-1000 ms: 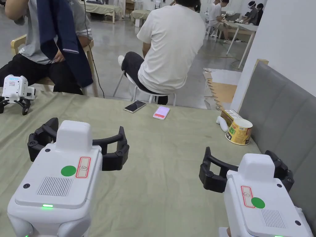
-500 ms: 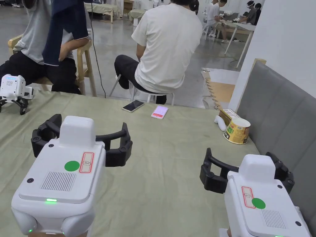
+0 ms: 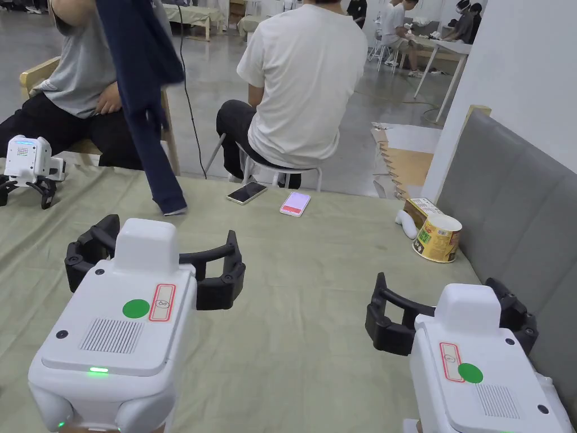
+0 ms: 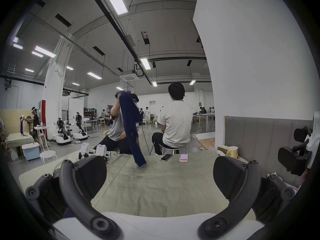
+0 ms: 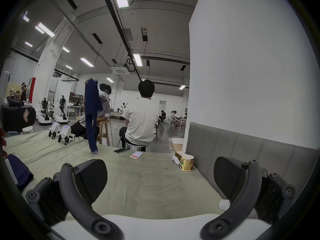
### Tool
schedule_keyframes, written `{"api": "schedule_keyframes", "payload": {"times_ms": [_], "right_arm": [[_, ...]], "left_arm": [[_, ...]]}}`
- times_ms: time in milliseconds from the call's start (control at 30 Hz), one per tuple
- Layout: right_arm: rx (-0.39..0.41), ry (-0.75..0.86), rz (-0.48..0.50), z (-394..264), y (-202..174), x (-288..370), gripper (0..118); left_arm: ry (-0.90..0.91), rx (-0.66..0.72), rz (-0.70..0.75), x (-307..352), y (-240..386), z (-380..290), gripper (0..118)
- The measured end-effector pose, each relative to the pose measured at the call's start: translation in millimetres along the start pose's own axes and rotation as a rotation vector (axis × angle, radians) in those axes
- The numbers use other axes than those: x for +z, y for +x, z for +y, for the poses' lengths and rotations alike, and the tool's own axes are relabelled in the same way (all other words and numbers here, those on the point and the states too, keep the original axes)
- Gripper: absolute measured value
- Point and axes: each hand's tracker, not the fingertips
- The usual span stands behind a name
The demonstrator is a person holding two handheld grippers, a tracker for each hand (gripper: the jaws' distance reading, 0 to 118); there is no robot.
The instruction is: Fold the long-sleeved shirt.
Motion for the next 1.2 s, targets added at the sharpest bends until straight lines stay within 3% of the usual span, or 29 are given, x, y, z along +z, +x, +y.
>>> {"api": "schedule_keyframes", "payload": {"times_ms": [200,600,833,967,1200], "right_arm": [[-0.035,0.0,0.014,-0.7,-1.0,-1.3,118],[-0.008,0.014,0.006,-0.5,-3.9,1.3,118],[0.0,0.014,0.008,-1.9,-4.2,0.7,118],[0.005,0.01,0.007,-2.8,-4.6,0.5,118],[0.022,0.015,0.029,-3.4,-4.7,0.3,118]], "left_arm": [[0.02,-0.038,0.016,0.6,-1.1,-3.9,111],[0.011,-0.035,0.022,-1.3,0.0,-7.6,111],[-0.03,0.01,-0.006,-3.1,-0.8,-1.1,111],[-0.1,0.119,-0.039,-4.1,-4.2,7.5,111],[-0.116,0.126,0.038,-5.9,-4.9,18.2,111]]}}
